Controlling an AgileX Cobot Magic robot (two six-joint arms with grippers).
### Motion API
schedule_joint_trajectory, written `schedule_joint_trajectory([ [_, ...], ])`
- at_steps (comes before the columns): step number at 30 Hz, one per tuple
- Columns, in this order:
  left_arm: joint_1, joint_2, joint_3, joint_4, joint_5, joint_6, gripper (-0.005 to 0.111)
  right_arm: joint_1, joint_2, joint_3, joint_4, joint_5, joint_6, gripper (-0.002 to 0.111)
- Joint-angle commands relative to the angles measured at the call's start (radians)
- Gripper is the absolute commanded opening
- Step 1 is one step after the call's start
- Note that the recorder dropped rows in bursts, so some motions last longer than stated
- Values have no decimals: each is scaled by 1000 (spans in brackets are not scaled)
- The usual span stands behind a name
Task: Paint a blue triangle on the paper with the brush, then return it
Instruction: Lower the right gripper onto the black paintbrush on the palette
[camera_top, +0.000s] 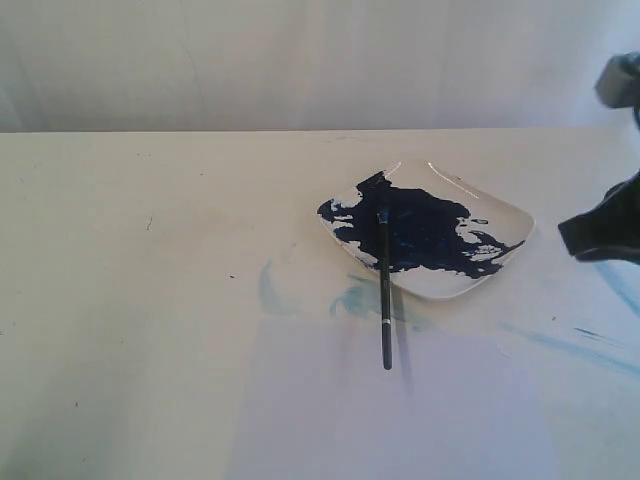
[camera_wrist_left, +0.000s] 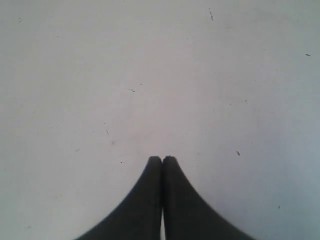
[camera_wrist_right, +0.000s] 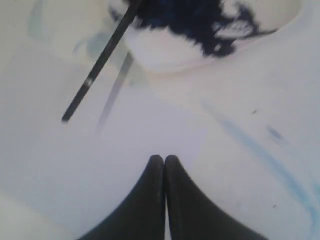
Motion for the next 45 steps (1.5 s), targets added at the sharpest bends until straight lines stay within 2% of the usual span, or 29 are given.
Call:
schedule_joint_trajectory([
  [1, -5, 5, 6, -3, -2, -6, 0, 35, 202, -125, 47, 221, -193, 0],
  [3, -5, 5, 6, -3, -2, -6, 0, 82, 269, -146, 52, 221, -410, 0],
  [7, -5, 5, 6, -3, -2, -6, 0, 177, 345, -152, 39, 171, -1143, 0],
  [8, -5, 5, 6, -3, -2, -6, 0, 200, 355, -152, 35, 110, -1248, 0],
  [11, -5, 5, 6, -3, -2, -6, 0, 256, 366, -152, 26, -50, -1364, 0],
  [16, -5, 5, 6, -3, -2, -6, 0, 359, 390, -152, -124, -232, -1440, 0],
  [21, -5, 5, 6, -3, -2, -6, 0, 430, 434, -152, -344, -272, -1459, 4],
  [27, -5, 5, 6, -3, -2, -6, 0, 488, 511, -152, -470, -313, -1459, 27],
  [30, -5, 5, 6, -3, -2, -6, 0, 499, 532, -152, -467, -372, -1461, 43],
  [32, -5, 5, 6, -3, -2, -6, 0, 506, 542, -152, -467, -401, -1470, 49],
  [38, -5, 5, 6, -3, -2, -6, 0, 507, 563, -152, -467, -396, -1621, 50],
  [45, -5, 5, 6, -3, -2, -6, 0, 507, 587, -152, -467, -399, -1656, 50],
])
